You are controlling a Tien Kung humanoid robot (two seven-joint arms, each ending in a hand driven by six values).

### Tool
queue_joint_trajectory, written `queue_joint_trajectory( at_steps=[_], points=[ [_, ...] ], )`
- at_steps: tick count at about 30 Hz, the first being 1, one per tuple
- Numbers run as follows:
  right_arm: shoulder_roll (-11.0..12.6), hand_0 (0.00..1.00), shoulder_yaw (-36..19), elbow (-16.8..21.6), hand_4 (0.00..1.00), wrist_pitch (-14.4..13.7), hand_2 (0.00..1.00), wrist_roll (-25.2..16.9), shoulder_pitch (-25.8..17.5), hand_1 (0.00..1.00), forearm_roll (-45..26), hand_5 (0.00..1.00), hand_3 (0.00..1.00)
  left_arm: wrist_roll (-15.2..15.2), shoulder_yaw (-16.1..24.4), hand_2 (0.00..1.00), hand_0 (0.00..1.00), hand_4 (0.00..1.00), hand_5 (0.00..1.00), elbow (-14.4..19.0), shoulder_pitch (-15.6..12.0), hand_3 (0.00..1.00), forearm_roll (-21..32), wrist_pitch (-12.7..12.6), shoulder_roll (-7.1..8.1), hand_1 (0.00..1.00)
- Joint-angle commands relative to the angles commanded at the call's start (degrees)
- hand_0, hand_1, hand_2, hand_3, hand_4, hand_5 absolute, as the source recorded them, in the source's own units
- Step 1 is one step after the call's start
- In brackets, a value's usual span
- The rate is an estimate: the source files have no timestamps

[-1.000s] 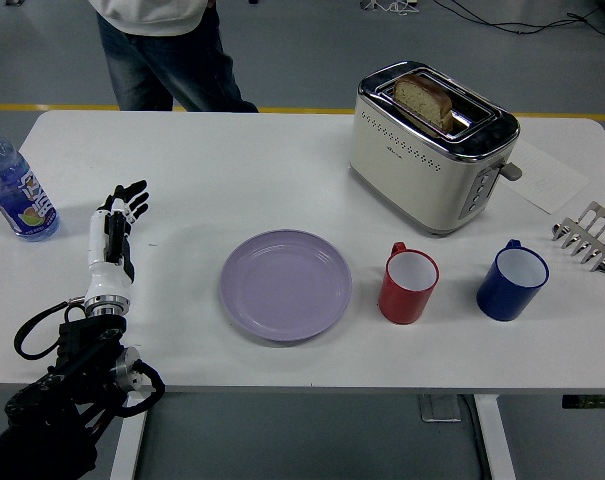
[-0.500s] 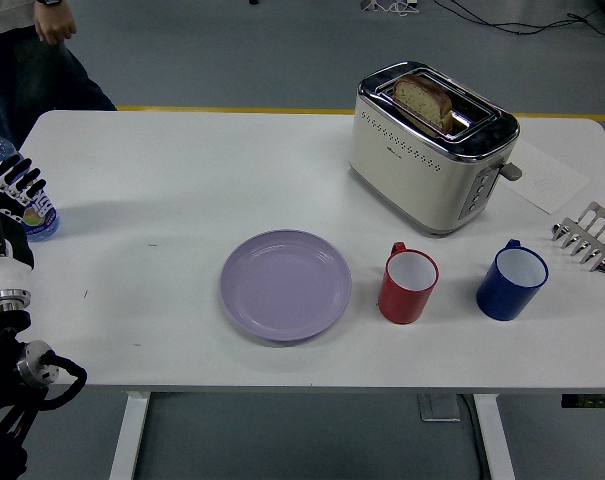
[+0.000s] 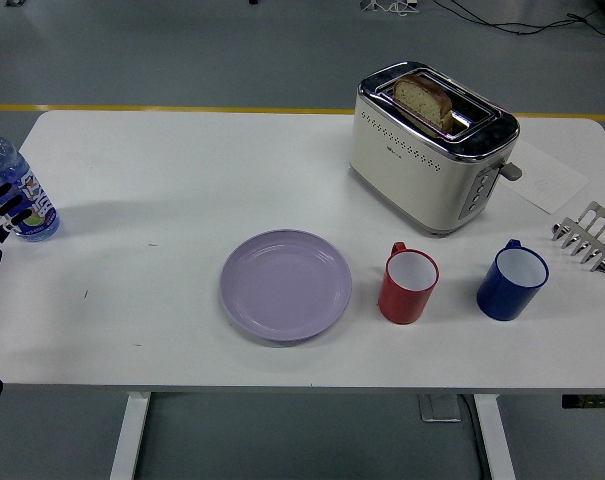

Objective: Push plate across desktop

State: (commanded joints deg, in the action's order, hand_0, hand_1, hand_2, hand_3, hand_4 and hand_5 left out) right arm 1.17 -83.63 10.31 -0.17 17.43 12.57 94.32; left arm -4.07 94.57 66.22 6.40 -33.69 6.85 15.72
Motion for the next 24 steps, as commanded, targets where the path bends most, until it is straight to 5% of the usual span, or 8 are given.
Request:
queue_joint_trajectory(
  at_steps=[5,24],
  points=[
    [-0.01,0.635,-0.12,0.00,0.364,-0.02,0.639,0.04,0.12,0.610,0.10,0.155,0.578,5.35,0.94,0.648,0.502,0.477,0.974,0.01,-0.75,0.618,1.47,3.87,-0.15,0.638],
    [0.09,0.635,-0.39,0.00,0.364,-0.13,0.639,-0.12,0.66,0.610,0.41,0.154,0.578,4.71,0.46,0.661,0.554,0.488,0.978,-0.85,-0.71,0.628,3.63,3.00,-1.53,0.653]
  ],
)
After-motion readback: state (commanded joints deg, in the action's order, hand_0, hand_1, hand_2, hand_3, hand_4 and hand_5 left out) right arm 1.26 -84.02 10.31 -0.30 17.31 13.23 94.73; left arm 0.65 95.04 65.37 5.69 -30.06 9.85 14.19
